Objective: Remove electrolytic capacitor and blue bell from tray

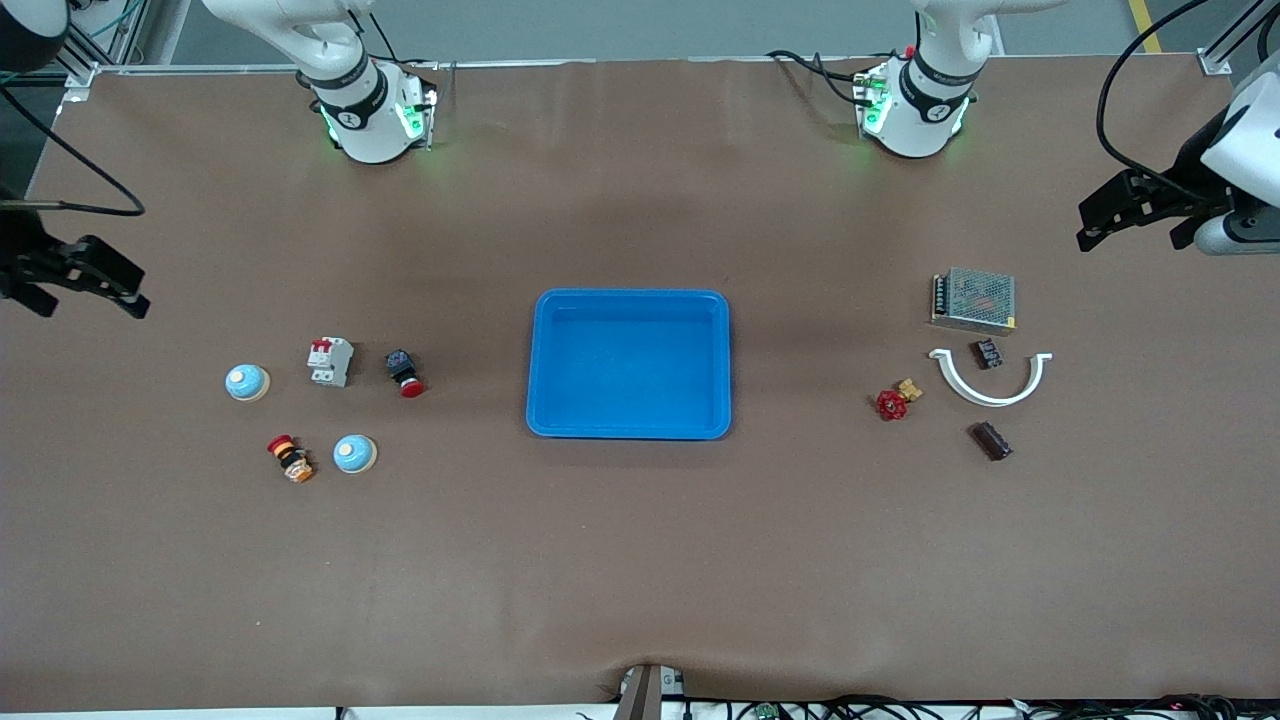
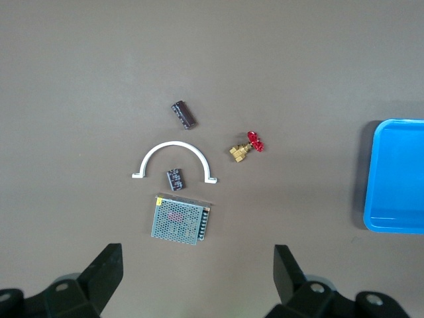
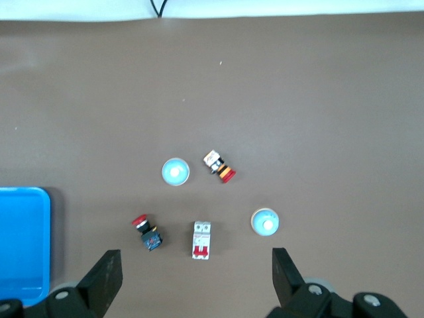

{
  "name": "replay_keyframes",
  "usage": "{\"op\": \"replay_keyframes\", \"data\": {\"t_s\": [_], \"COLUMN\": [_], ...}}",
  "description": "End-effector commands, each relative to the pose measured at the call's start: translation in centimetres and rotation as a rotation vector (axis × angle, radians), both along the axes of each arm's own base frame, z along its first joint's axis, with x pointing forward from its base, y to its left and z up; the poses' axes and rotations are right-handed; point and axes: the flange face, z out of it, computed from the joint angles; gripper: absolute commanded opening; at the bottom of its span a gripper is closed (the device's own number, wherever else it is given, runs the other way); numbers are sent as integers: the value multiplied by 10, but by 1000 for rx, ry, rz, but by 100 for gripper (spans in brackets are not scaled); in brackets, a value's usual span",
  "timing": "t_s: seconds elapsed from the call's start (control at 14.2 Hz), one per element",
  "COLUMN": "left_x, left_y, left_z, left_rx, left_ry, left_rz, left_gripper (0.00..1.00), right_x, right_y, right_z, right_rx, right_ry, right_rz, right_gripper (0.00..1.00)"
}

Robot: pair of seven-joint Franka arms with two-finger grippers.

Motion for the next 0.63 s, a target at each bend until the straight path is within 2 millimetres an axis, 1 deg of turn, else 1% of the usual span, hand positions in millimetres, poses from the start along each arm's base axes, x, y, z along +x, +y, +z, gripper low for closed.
{"op": "replay_keyframes", "data": {"t_s": [0.0, 0.28, 0.56], "left_x": [-6, -5, -13], "left_y": [2, 5, 5], "left_z": [6, 2, -3], "left_rx": [-4, 0, 5], "left_ry": [-1, 14, 82], "left_rz": [-7, -4, 1], "left_gripper": [100, 100, 100], "right_x": [10, 10, 10], "right_y": [-5, -1, 0], "right_z": [5, 8, 8], "right_rx": [1, 3, 3], "right_ry": [-5, -8, -6], "right_rz": [4, 8, 10], "right_gripper": [100, 100, 100]}}
